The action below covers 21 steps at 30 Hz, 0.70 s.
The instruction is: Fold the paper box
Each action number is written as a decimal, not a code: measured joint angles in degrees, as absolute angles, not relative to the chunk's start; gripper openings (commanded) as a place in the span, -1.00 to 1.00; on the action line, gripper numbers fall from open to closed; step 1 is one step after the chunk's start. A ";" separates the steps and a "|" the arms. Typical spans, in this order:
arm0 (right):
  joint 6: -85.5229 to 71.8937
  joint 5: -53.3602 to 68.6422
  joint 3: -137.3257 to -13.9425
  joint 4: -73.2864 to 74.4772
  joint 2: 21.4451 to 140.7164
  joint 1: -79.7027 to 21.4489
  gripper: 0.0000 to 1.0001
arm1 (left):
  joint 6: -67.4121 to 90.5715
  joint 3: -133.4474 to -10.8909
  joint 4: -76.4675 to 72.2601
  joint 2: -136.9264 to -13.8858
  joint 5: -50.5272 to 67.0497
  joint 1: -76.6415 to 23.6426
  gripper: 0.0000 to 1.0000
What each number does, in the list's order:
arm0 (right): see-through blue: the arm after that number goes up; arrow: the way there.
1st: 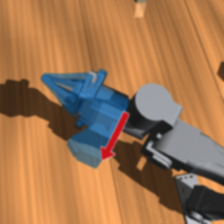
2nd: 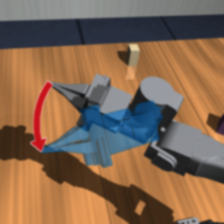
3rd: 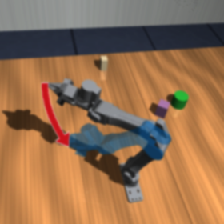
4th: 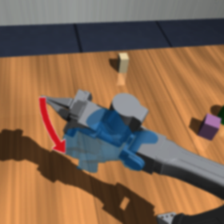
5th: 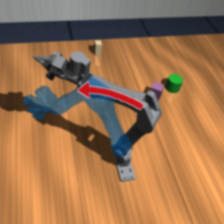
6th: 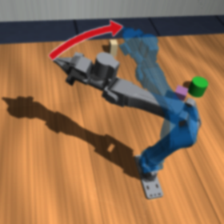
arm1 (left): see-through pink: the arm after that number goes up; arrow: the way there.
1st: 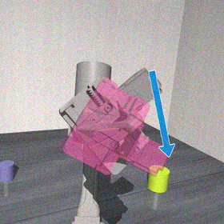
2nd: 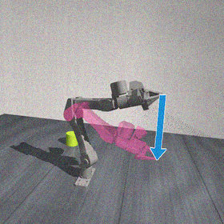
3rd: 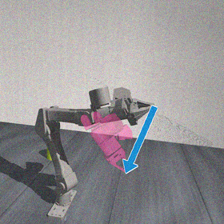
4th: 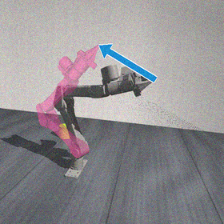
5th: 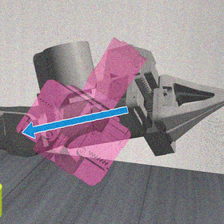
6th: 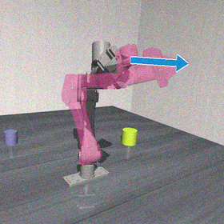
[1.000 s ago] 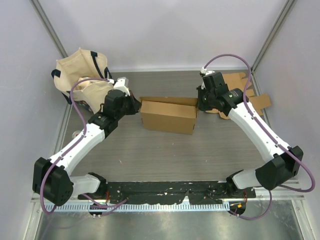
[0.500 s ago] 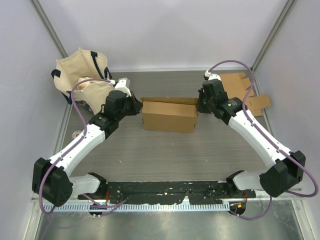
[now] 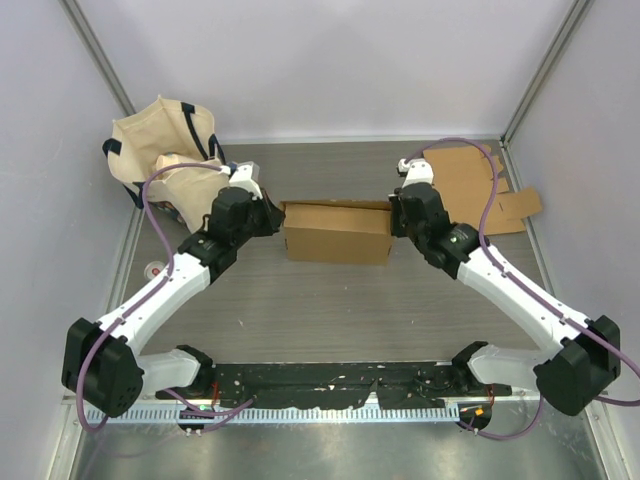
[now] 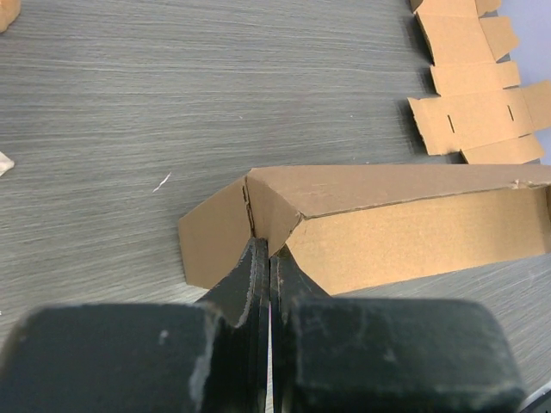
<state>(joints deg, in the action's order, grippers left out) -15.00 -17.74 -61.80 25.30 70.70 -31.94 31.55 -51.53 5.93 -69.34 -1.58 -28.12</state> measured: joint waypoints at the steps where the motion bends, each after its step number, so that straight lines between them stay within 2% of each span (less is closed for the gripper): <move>1: -14.55 -19.55 -59.37 22.87 69.25 -33.17 -0.97 | 31.55 -51.35 5.91 -69.32 -1.74 -28.14 -1.00; 11: -8.82 -23.35 -55.79 18.81 67.24 -35.68 -0.93 | 31.55 -50.96 5.74 -69.19 -2.46 -28.45 -1.00; 12: -9.37 -23.33 -55.57 18.48 67.20 -35.66 -0.87 | 31.57 -50.83 5.56 -69.19 -2.50 -28.51 -1.00; 13: -10.07 -23.33 -54.98 17.78 66.94 -35.66 -0.70 | 31.64 -50.68 5.41 -69.19 -2.61 -28.58 -1.00; 15: -12.19 -23.27 -53.30 16.08 65.91 -35.57 -0.60 | 31.90 -50.48 5.13 -69.19 -3.05 -28.86 -1.00; 16: -13.32 -22.83 -52.62 16.56 65.45 -35.57 -0.34 | 32.01 -50.41 5.04 -69.17 -3.38 -29.02 -1.00; 17: -14.31 -22.74 -52.10 17.39 65.28 -35.59 -0.18 | 32.14 -50.41 4.99 -69.17 -3.46 -29.12 -1.00; 21: -17.47 -20.14 -54.89 24.12 64.64 -35.48 0.31 | 32.27 -50.37 4.95 -69.17 -4.14 -29.50 -1.00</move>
